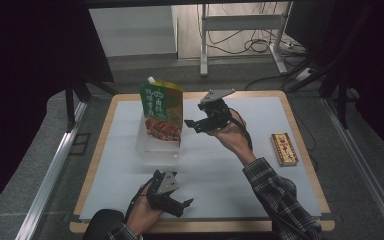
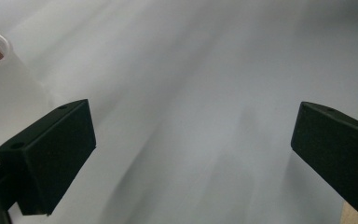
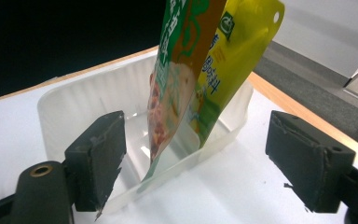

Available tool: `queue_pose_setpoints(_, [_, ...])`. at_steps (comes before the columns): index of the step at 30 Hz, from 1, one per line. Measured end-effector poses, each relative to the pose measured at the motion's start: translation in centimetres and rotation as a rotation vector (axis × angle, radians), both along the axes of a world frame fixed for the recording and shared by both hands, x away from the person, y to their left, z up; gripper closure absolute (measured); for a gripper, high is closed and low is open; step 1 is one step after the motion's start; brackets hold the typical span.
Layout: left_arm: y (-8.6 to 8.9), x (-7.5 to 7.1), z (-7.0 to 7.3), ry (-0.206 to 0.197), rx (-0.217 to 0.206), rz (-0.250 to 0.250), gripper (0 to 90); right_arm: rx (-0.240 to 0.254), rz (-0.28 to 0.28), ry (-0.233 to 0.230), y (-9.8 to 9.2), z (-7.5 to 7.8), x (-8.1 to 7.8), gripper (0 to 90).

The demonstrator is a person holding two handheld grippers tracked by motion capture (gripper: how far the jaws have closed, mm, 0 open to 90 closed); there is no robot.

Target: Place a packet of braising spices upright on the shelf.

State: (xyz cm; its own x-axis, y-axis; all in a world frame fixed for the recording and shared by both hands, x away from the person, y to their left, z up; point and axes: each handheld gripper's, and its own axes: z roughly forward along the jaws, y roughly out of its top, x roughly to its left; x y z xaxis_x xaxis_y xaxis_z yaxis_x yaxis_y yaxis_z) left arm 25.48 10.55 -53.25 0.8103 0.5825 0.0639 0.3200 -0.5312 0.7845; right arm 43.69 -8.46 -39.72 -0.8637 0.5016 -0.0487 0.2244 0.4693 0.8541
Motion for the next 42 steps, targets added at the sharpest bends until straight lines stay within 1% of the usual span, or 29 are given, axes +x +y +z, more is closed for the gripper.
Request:
queue_pose_setpoints(4, [0.0,0.0,0.0,-0.001,-0.001,0.002,0.0,-0.013,-0.006,0.001,-0.7,-0.3,-0.5,19.2])
queue_pose_setpoints(20, [0.0,0.1,-0.1,0.006,-0.005,0.010,0.0,-0.004,-0.039,0.025,-3.9,-1.7,-2.3,19.0])
queue_pose_setpoints(25, [0.0,0.1,-0.1,0.004,-0.004,0.010,0.0,-0.023,-0.053,0.021,-4.8,-2.4,-2.9,18.9])
queue_pose_setpoints(30, [0.0,0.1,-0.1,0.005,-0.002,0.010,0.0,-0.013,-0.065,0.026,-5.8,-2.8,-3.5,18.9])
queue_pose_setpoints(37, [-0.1,0.1,-0.1,0.006,-0.010,0.009,0.0,-0.006,-0.084,0.033,-7.2,-3.7,-4.0,18.9])
queue_pose_setpoints(42, [-0.1,0.1,-0.1,0.003,-0.007,0.006,0.0,-0.016,-0.103,0.039,-8.1,-4.2,-4.1,18.4])
